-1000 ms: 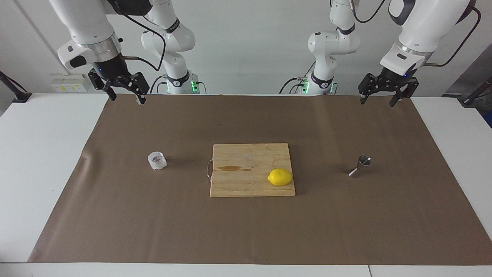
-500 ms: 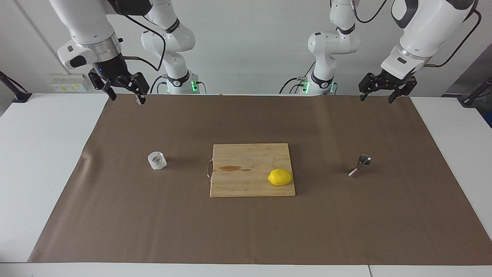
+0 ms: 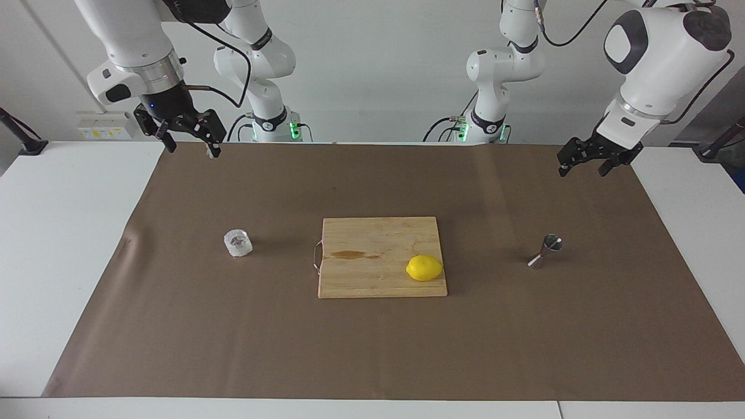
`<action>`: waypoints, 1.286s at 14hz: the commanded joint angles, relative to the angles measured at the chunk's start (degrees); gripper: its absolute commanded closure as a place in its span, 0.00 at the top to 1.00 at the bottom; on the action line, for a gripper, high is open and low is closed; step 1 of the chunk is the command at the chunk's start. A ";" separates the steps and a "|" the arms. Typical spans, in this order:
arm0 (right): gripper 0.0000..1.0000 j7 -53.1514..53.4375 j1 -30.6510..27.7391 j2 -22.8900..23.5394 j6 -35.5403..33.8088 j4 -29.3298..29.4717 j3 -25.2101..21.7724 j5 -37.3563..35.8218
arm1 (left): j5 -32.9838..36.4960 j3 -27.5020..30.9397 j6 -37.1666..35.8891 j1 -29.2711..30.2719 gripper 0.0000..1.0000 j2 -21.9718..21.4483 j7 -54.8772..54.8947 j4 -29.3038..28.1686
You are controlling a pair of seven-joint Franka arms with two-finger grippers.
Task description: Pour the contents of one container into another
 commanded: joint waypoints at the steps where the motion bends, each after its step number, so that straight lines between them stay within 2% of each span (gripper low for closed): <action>1: 1.00 -1.39 -0.56 -0.46 -0.90 -0.16 0.20 0.02 | -2.35 -0.40 2.01 3.28 1.00 4.22 -3.78 -0.02; 2: 1.00 -1.39 -0.56 -0.46 -0.90 -0.16 0.20 0.02 | -2.79 -0.31 2.37 4.17 1.00 5.89 -5.53 -0.19; 4: 1.00 -1.39 -0.56 -0.46 -0.90 -0.16 0.20 0.02 | -3.93 -0.40 5.87 6.36 1.00 5.91 -6.68 -3.95; 6: 1.00 -1.39 -0.56 -0.46 -0.90 -0.16 0.20 0.02 | -9.01 -0.40 7.90 7.68 1.00 5.82 -16.04 -6.60; 8: 1.00 -1.39 -0.56 -0.46 -0.99 -0.16 0.20 0.02 | -16.90 -0.31 9.31 8.48 1.00 5.90 -27.81 -8.36; 12: 1.00 -1.39 -0.56 -0.46 -0.90 -0.16 0.20 0.02 | -33.08 -0.31 12.82 13.57 1.00 8.97 -40.14 -11.35; 14: 1.00 -1.39 -0.56 -0.46 -0.90 -0.16 0.20 0.02 | -38.28 -0.40 15.63 13.75 1.00 9.86 -47.35 -13.19; 18: 1.00 -1.39 -0.56 -0.46 -0.90 -0.16 0.20 0.02 | -51.72 -0.40 19.59 16.65 1.00 9.42 -48.79 -21.19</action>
